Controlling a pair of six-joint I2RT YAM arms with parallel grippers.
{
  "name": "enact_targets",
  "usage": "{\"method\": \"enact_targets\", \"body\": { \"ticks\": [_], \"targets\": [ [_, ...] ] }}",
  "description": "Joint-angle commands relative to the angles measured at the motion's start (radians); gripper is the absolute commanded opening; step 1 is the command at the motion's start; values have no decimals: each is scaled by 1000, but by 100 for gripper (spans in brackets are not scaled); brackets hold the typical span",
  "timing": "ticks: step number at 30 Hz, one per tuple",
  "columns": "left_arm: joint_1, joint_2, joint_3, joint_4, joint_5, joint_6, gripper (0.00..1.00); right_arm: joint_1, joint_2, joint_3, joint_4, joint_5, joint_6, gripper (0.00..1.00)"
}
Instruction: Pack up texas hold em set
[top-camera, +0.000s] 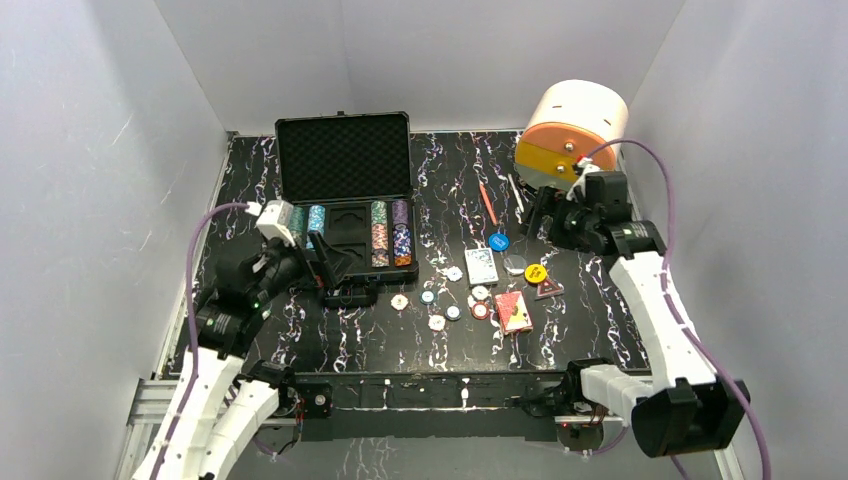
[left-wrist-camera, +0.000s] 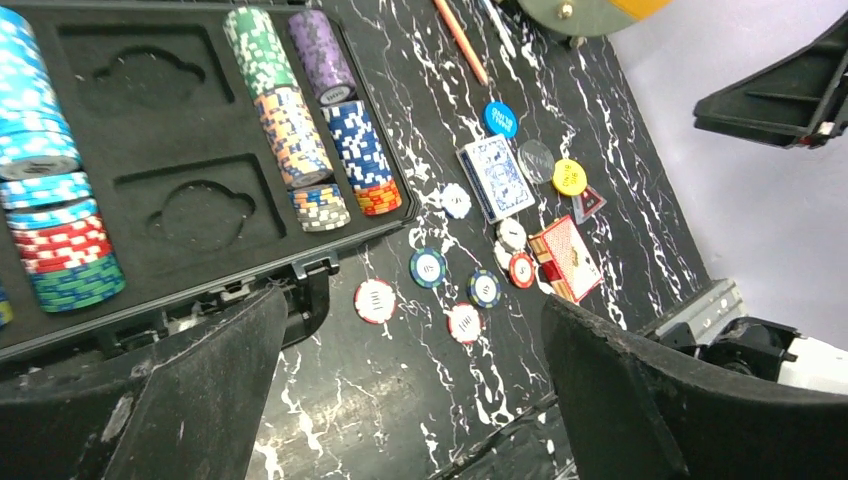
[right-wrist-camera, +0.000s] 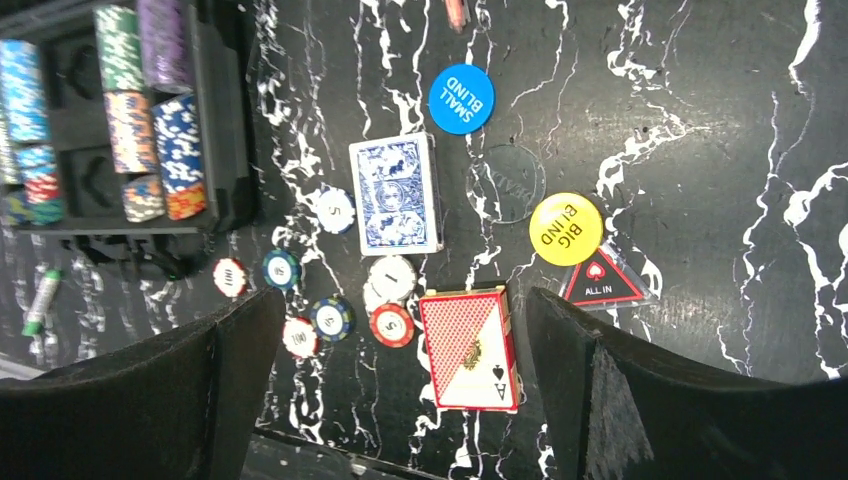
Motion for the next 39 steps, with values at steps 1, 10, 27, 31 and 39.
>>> {"method": "enact_targets", "body": {
  "ticks": [1,10,27,31,39],
  "targets": [
    [2,101,-16,106,99,-49,98,128,100,-17,130,133,6,98],
    [2,178,-22,132,61,-97,98,420,317,-52,230,407,61,98],
    [2,279,-63,250,60,-171,98,466,611,-23,295,356,-6,92],
    [1,291,-69,259,44,-183,98,466,637,-28,289,390,-7,87],
    [1,320,-61,267,59,-224,98,466,684,-2,301,358,-78,63]
  ]
}}
